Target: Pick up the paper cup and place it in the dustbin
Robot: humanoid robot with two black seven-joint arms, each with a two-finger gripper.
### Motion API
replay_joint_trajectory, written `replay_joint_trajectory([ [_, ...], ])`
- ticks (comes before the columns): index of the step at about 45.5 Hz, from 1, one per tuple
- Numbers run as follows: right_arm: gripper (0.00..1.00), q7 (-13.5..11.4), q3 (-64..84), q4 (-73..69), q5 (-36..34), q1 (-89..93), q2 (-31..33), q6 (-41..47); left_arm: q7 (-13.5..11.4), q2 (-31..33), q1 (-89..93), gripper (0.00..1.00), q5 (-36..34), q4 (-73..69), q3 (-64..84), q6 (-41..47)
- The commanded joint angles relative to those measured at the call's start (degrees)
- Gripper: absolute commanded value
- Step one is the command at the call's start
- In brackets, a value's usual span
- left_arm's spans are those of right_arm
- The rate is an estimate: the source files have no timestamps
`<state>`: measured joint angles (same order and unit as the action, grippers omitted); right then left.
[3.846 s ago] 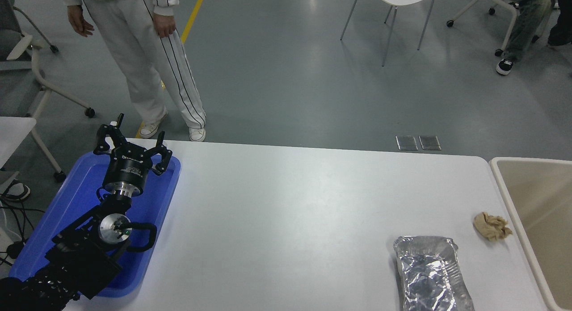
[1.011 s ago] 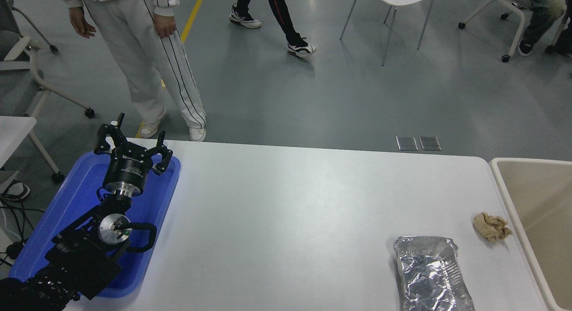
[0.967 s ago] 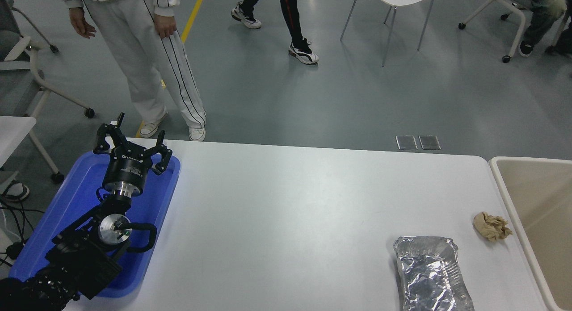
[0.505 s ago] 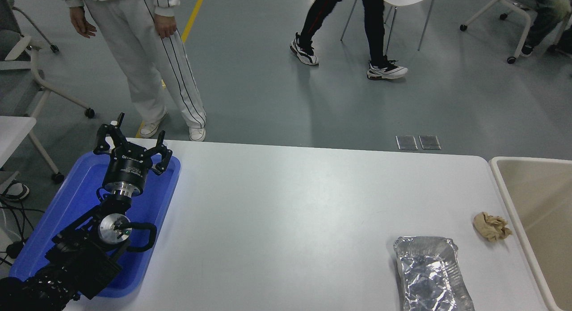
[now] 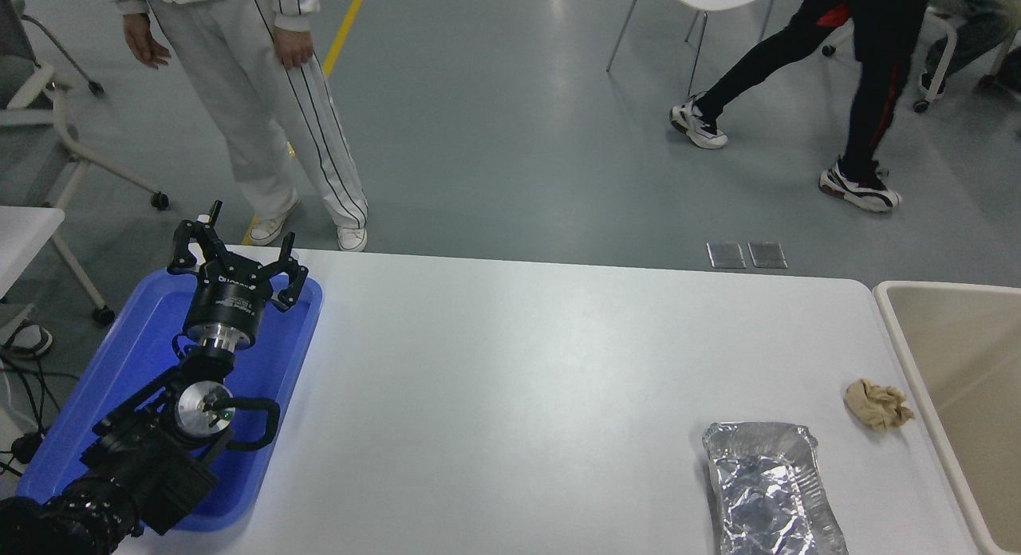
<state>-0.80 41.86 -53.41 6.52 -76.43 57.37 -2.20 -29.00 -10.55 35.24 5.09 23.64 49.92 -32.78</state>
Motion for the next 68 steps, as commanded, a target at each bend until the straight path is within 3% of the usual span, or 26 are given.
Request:
replay_joint_trajectory([
  [1, 1.0, 0.01, 31.07, -8.9, 0.16, -24.89, -4.71, 6.41, 0.0, 0.0, 0.0, 1.0, 0.01, 0.01, 0.0, 0.0],
  [10, 1.0, 0.01, 49.01, -17.25, 0.33, -43.18, -16.75, 22.92, 0.0, 0.0, 0.0, 1.0, 0.01, 0.01, 0.0, 0.0],
  [23, 1.0, -0.08, 50.52, -17.87, 1.21, -53.2, -27.21, 47.2, 0.0, 0.0, 0.0, 1.0, 0.01, 0.01, 0.0, 0.0],
  [33, 1.0, -0.08, 47.62, -17.96, 3.05, -56.37, -31.35, 47.2, 0.0, 0.0, 0.0, 1.0, 0.01, 0.01, 0.0, 0.0],
  [49, 1.0, -0.17, 30.4, -20.42, 17.73, -56.2, -34.69, 47.2, 0.09, 0.0, 0.09, 1.0, 0.01, -0.08, -0.09, 0.0],
  [68, 1.0, -0.17, 30.83, -20.68, 17.56, -56.02, -35.04, 47.2, 0.0, 0.0, 0.09, 1.0, 0.01, -0.08, -0.09, 0.0],
])
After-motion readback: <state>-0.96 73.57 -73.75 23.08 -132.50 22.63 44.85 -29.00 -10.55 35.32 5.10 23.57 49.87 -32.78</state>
